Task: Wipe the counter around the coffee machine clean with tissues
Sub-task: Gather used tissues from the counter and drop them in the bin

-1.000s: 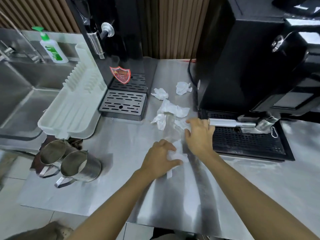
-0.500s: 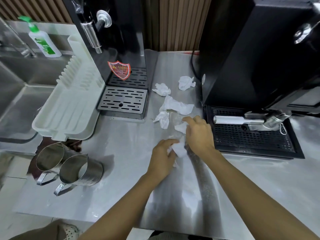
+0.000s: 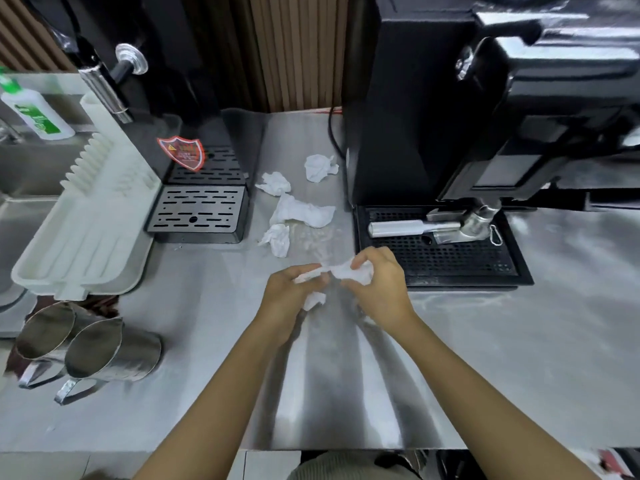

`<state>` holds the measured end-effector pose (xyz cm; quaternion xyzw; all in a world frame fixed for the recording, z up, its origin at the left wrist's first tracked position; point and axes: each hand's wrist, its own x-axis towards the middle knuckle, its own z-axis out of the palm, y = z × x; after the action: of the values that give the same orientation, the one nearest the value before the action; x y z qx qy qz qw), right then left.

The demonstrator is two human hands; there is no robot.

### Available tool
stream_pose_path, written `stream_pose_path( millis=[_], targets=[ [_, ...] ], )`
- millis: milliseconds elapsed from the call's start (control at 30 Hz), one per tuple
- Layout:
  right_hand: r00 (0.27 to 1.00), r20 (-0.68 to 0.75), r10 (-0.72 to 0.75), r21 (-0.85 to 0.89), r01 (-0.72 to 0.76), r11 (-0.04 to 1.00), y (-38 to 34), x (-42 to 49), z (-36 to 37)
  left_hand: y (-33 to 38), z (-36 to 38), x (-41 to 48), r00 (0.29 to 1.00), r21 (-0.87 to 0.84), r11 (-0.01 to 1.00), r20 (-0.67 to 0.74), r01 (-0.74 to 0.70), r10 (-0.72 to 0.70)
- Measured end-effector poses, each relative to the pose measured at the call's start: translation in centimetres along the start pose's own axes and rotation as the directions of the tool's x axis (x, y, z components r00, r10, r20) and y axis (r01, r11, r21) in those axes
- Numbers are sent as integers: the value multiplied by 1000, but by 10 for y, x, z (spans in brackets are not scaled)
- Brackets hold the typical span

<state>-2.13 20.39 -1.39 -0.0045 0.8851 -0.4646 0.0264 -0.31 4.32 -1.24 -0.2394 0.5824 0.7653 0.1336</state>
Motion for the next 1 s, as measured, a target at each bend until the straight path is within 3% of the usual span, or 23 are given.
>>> stream_pose_path(
  millis=[400,633,800,1000],
  targets=[
    [991,-130,28,97,-15,995,57,-56,-105,-31,124,-35,988,278,957,145,-88,49],
    [929,-338,148,150,-102,983,115,-94,-176,-67,231,-44,957,357,929,290,-98,-10],
    [818,-469,333,291,-213,933,160,-133,-224,-101,309,-58,921,443,888,384,-125,-62],
    [583,-645,493,356,-342,870,222,-193,-262,-140,395,-93,770,563,793,605,-233,-204]
  ],
)
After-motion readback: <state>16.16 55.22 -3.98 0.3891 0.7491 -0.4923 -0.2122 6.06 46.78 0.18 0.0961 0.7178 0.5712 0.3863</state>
